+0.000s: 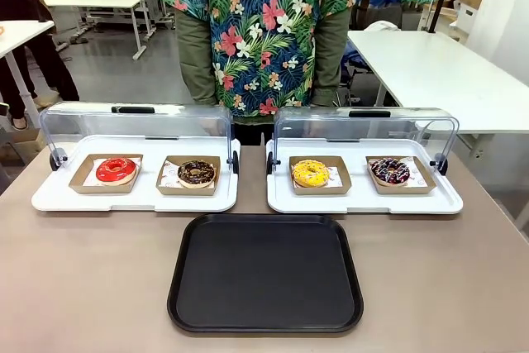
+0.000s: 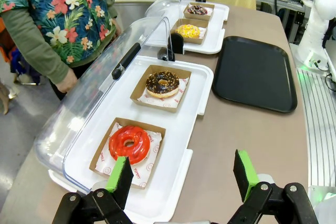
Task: Move the second donut from the left to the tray.
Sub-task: Pick up the Paper togo box containing the Donut indicated by the person and place it on the Handle tray.
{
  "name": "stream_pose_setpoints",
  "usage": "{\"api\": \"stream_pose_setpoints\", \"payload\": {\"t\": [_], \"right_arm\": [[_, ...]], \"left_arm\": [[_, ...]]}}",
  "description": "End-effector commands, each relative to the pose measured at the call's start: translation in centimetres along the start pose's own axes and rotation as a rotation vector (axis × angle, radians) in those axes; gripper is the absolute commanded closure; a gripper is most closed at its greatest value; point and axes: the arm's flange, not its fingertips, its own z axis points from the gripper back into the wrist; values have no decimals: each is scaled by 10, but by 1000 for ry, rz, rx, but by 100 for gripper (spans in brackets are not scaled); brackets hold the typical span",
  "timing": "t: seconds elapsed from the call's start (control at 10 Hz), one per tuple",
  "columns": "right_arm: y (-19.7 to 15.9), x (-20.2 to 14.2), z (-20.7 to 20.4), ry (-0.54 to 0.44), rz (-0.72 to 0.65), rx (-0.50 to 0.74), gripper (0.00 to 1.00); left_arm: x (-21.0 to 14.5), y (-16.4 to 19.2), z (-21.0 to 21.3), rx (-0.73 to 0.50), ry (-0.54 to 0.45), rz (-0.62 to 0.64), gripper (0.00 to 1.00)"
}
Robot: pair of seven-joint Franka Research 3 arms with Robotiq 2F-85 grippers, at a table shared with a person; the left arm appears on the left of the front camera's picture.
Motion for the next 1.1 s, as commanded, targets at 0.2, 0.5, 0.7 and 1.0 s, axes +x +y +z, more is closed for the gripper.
{"api": "stream_pose_setpoints", "payload": {"t": [0.2,0.5,0.7,1.0], "right_arm": [[-1,1,0,-14,8,-1,0],[-1,1,0,-14,8,-1,0],[-1,1,0,-14,8,-1,0],[-1,1,0,-14,8,-1,0]], "left_arm": [[2,0,1,-3,4,3,0],[2,0,1,-3,4,3,0],[2,0,1,-3,4,3,0],[2,0,1,-3,4,3,0]]}}
